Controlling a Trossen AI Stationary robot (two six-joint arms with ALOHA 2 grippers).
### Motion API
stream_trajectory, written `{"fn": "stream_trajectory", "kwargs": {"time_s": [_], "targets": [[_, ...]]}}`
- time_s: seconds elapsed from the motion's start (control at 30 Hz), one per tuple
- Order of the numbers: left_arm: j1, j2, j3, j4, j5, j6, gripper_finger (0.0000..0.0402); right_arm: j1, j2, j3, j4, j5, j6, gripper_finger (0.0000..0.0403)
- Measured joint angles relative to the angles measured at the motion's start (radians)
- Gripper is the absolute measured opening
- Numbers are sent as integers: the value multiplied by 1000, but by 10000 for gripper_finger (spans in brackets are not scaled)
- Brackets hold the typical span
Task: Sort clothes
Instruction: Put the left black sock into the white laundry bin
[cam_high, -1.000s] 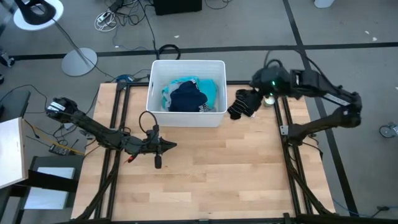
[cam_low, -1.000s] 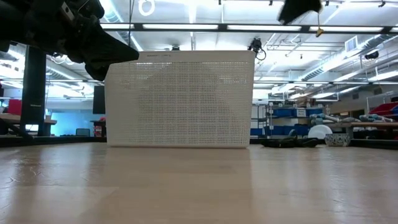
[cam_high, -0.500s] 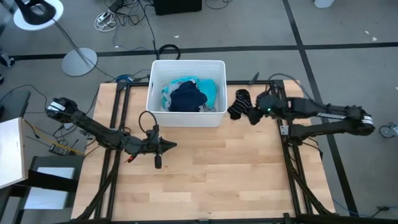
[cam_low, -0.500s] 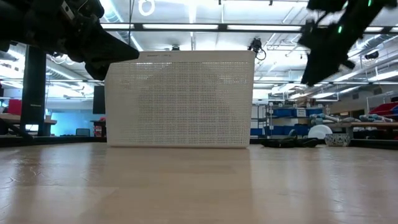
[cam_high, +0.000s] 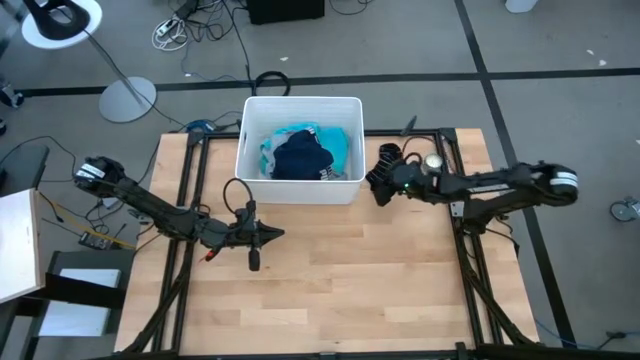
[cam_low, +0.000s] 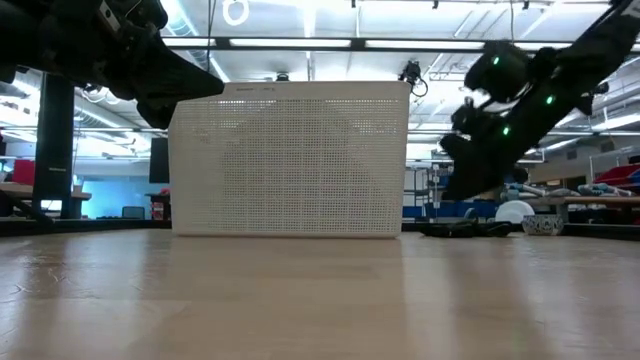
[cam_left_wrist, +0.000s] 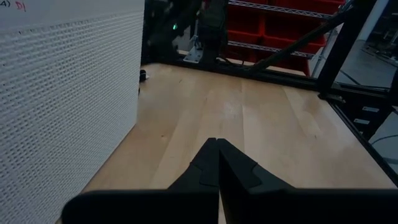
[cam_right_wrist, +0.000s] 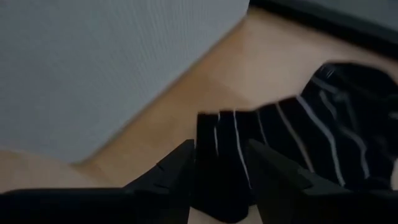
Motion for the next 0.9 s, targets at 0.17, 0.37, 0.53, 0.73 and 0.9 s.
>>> {"fn": "stream_trajectory", "kwargs": {"time_s": [0.17, 0.37, 0.53, 0.73, 0.9], "targets": [[0, 0, 0, 0, 0, 0, 1, 0, 173, 0, 84, -7, 3, 141], [0, 0, 0, -4, 0, 0, 1, 1, 343, 7, 164, -12, 31, 131], [0, 0, 0, -5, 0, 0, 1, 16, 330, 9, 144, -14, 48, 21], [0, 0, 0, -6, 0, 0, 1, 42, 81, 84, -50, -23, -7, 6], [0, 0, 0, -5, 0, 0, 1, 91, -127, 254, -369, 97, -58, 4]]}}
